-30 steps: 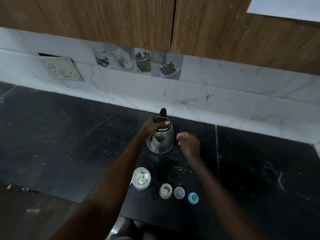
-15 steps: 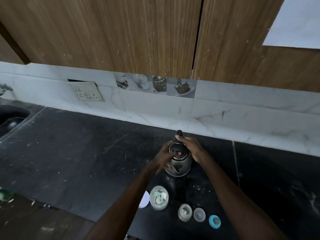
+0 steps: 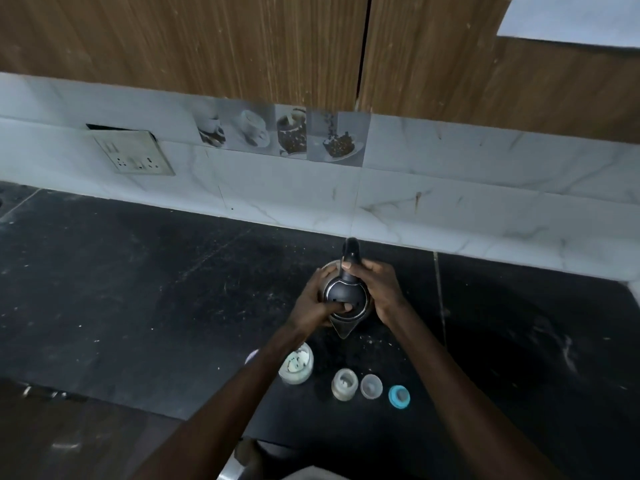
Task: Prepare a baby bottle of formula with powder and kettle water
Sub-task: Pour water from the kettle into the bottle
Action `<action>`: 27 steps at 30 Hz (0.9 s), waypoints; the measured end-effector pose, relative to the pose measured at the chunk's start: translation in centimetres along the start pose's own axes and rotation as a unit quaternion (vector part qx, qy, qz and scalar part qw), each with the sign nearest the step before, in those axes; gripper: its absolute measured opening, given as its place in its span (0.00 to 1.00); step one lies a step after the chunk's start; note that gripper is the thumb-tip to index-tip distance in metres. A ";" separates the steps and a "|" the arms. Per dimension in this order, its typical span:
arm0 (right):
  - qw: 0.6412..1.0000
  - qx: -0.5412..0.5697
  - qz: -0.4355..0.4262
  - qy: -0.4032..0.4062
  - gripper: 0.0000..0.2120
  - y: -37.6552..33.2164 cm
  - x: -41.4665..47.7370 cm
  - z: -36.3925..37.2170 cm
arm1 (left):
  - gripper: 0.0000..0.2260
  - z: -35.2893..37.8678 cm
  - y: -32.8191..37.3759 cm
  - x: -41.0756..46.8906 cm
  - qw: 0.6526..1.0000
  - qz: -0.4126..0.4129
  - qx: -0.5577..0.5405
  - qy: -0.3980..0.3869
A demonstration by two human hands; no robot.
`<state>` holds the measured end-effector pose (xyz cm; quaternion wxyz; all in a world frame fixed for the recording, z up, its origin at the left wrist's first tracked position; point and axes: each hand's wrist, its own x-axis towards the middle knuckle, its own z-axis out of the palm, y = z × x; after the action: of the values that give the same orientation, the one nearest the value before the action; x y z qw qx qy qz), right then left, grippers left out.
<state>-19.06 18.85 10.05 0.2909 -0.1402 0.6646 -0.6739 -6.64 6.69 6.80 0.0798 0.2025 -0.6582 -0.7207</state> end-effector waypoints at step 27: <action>0.997 -0.002 -0.077 0.016 0.13 3.8 -8.1 -1.3 | 0.44 2.2 -3.9 -6.5 0.990 0.089 0.108 0.032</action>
<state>-12.64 24.78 7.85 0.2268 -0.1808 0.6575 -0.6954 -0.99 11.64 4.33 0.1423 0.1734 -0.7444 -0.6289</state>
